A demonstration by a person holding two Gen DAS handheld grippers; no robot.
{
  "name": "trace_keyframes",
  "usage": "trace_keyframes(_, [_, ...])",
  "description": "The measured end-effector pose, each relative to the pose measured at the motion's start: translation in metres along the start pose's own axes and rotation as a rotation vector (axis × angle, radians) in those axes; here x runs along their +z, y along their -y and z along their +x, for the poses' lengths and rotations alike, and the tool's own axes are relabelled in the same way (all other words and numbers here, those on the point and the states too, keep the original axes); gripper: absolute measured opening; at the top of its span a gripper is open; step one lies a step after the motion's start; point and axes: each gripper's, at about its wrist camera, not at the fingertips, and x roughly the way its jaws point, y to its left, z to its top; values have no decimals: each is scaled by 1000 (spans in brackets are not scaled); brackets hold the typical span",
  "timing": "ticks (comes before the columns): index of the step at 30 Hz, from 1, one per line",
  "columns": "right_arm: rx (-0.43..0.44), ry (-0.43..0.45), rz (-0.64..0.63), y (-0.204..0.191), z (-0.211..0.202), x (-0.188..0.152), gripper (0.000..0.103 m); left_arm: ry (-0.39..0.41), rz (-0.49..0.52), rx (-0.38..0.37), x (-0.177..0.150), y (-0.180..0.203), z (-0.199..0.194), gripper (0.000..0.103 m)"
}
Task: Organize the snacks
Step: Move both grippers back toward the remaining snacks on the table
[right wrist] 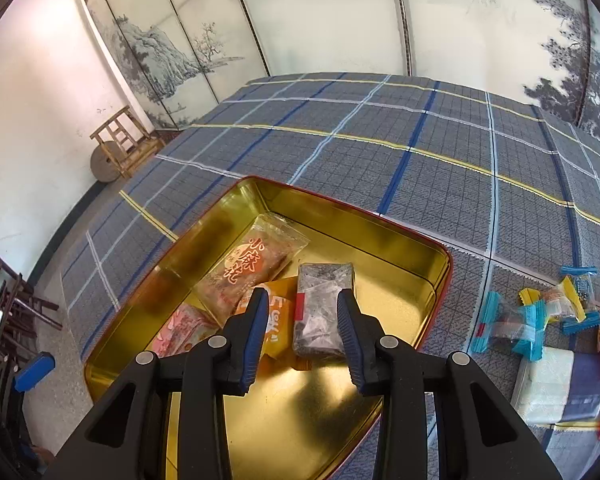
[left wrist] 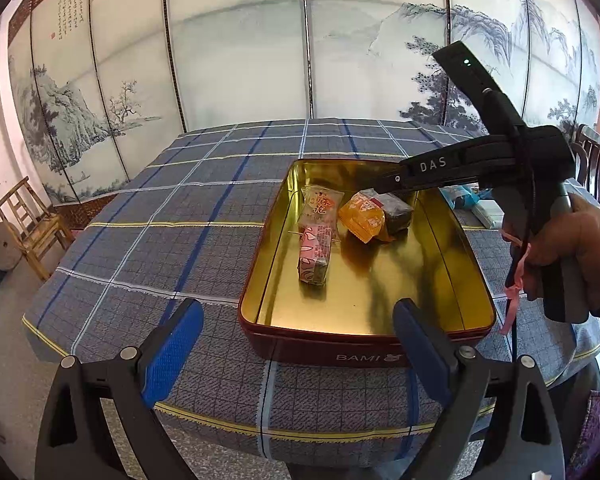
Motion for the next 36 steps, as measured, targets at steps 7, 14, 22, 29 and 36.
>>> trace_keyframes(7, [22,89,18,13,-38,-20,39,0,40,-1,1,17,-4,94])
trace_keyframes(14, [-38,184,41,43,-84,-51,43,5,92,3,2,36,-10,94])
trace_keyframes(22, [-224,245,152,125,-136,-103,51,23,181,-16,7,68,-16,94])
trace_keyframes(29, [-392,241,245,198,-167,-140,51,19,313,-108,21,112,-14,94])
trace_keyframes(36, [-371,287,327,236,-183,-159,52,17,523,-363,66,162,-1,94])
